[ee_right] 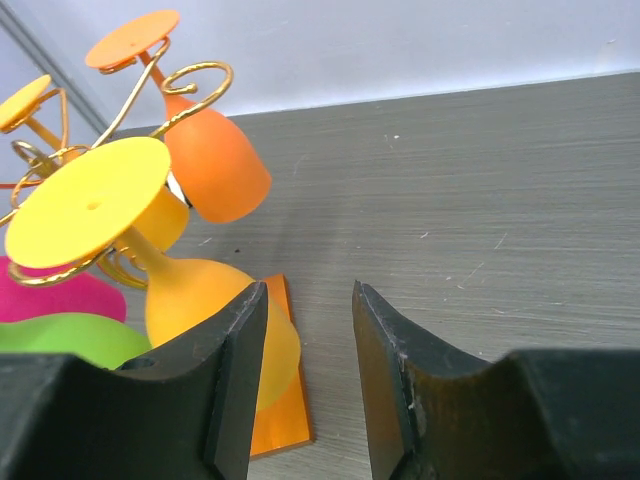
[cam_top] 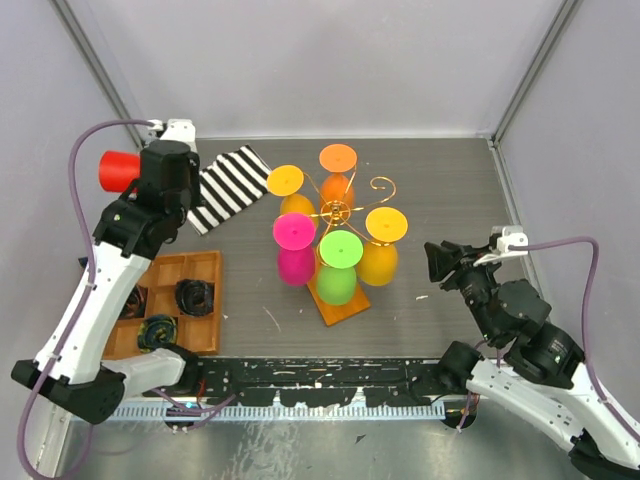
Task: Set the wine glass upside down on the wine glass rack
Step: Pick up the wine glass at the center of the board, then adjust the wine glass.
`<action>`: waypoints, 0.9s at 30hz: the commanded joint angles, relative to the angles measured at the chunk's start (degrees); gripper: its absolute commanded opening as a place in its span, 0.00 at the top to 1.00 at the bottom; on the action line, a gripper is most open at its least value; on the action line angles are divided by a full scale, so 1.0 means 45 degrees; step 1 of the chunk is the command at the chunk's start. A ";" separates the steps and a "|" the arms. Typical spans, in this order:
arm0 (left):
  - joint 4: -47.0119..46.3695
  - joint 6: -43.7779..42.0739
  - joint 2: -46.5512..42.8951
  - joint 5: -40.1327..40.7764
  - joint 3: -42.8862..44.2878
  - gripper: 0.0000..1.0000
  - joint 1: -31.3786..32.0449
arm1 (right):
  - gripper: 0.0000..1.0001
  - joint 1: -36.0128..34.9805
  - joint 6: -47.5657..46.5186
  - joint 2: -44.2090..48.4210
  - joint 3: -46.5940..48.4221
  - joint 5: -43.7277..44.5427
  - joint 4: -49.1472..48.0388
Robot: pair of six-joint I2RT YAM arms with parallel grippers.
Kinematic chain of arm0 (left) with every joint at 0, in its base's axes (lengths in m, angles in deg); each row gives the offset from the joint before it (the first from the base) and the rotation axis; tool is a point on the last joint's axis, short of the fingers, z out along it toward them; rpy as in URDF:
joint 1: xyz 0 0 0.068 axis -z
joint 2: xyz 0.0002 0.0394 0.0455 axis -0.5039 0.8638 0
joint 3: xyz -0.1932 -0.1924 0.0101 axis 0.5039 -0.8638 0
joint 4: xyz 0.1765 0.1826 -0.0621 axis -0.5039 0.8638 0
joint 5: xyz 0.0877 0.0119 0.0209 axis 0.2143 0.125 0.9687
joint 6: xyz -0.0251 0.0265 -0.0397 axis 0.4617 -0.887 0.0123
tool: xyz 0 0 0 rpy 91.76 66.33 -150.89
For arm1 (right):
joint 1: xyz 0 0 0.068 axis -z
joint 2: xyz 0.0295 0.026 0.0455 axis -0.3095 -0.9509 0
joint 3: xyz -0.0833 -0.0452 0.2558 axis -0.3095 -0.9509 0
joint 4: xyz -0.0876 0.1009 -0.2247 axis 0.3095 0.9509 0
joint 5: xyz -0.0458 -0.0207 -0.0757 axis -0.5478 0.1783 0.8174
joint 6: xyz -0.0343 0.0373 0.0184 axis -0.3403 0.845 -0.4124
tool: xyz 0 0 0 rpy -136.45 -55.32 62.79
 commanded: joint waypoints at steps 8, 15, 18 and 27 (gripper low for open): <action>0.1377 -0.3241 0.0094 0.1977 0.3787 1.00 0.5269 | 0.52 -0.0026 0.0338 -0.0117 0.1989 -0.1389 0.0593; -0.1677 -0.6854 0.0511 0.3732 0.3272 1.00 0.9763 | 0.51 -0.0027 0.0338 -0.0262 0.3326 -0.2743 0.0443; -0.3534 -0.8880 0.0861 0.4694 0.2785 1.00 1.1694 | 0.51 -0.0026 0.0310 -0.0507 0.3869 -0.3503 0.0364; -0.6266 -1.2630 0.2311 0.4690 0.2427 1.00 1.5752 | 0.51 -0.0031 0.0396 -0.1416 0.4955 -0.5445 -0.0069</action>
